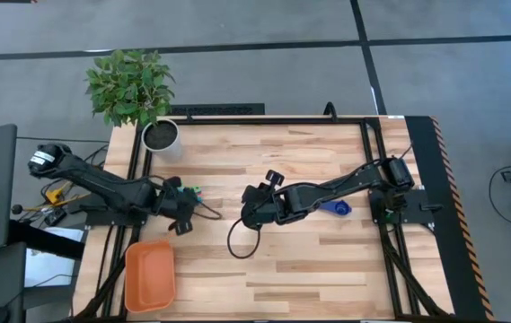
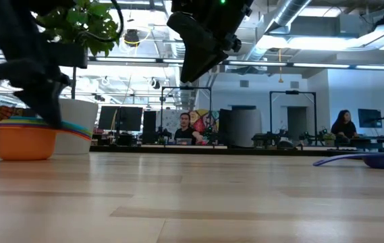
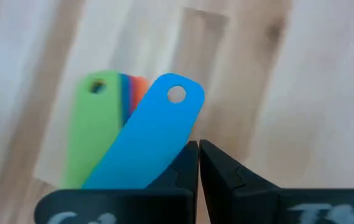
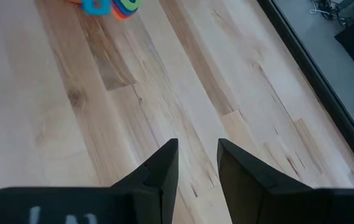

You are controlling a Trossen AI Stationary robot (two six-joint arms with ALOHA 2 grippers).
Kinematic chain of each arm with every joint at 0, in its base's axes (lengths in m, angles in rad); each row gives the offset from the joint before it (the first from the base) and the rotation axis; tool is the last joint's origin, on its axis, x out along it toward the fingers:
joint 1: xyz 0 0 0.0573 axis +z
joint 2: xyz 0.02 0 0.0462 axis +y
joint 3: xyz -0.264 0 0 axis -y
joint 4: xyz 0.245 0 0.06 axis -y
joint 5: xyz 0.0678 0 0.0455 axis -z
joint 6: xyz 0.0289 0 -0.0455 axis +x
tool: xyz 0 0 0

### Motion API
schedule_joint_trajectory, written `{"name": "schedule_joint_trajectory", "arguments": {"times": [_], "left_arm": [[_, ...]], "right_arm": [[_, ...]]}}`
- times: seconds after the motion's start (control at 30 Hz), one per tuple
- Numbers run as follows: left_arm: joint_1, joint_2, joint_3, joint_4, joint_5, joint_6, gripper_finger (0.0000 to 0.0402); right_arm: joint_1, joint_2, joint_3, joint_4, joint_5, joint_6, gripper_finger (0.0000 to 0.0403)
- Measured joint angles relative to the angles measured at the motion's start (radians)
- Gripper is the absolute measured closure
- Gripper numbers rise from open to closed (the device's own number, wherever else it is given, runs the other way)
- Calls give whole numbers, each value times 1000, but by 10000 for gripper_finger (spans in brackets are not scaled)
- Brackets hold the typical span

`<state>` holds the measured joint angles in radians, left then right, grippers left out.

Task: Nest measuring cups in basket
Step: Stack the light blue measuring cup on top of the green measuring cup, then stack the violet measuring cup on top of the light blue measuring cup

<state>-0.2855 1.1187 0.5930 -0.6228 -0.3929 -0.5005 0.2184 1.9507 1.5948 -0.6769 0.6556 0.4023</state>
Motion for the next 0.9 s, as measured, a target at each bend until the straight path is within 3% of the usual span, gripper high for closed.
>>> {"name": "schedule_joint_trajectory", "arguments": {"times": [0.33,0.7,0.9], "left_arm": [[110,0,0,19,-66,-8,398],[110,-13,15,66,-21,8,398],[58,-72,53,116,-138,54,398]], "right_arm": [[0,0,0,-5,0,-2,265],[0,0,0,-94,29,47,275],[-5,-1,-79,-164,22,124,279]]}}
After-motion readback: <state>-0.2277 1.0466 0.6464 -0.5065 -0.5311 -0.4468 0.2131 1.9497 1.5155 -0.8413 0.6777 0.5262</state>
